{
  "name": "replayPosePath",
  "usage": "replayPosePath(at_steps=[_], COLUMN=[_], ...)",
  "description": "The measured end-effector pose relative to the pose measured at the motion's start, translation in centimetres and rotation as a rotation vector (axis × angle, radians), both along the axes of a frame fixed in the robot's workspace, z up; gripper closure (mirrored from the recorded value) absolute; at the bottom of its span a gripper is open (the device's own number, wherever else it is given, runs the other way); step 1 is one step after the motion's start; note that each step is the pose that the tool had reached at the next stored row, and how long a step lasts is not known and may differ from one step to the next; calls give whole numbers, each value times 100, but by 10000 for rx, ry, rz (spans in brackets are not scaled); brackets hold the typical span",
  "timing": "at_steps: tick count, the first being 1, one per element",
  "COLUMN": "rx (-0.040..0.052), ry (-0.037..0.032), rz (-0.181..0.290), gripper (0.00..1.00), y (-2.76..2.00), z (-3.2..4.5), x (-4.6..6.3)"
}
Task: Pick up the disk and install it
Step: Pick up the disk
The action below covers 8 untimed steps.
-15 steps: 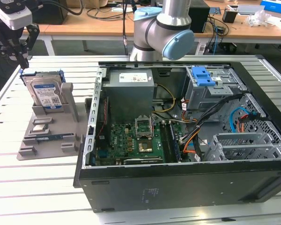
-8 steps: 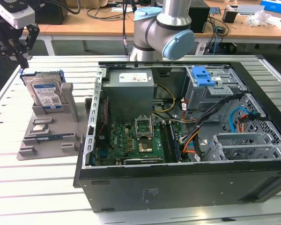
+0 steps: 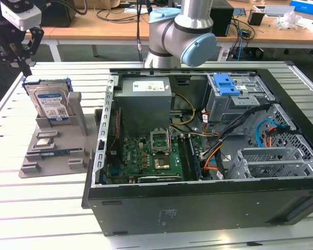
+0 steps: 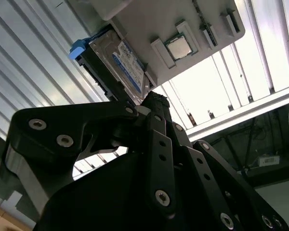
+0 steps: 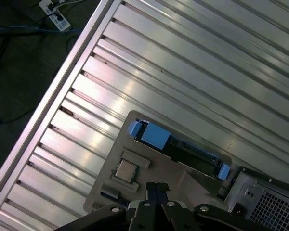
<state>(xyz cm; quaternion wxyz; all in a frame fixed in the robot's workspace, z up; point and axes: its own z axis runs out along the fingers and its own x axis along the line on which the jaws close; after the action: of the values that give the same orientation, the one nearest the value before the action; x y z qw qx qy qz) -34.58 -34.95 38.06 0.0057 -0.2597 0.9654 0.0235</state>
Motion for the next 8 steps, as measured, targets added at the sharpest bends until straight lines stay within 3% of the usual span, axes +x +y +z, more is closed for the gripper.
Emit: replayPosePath(at_steps=[8], rx=[-1], ry=[0], rz=[656], gripper=[89], y=[0], z=[0], x=[0])
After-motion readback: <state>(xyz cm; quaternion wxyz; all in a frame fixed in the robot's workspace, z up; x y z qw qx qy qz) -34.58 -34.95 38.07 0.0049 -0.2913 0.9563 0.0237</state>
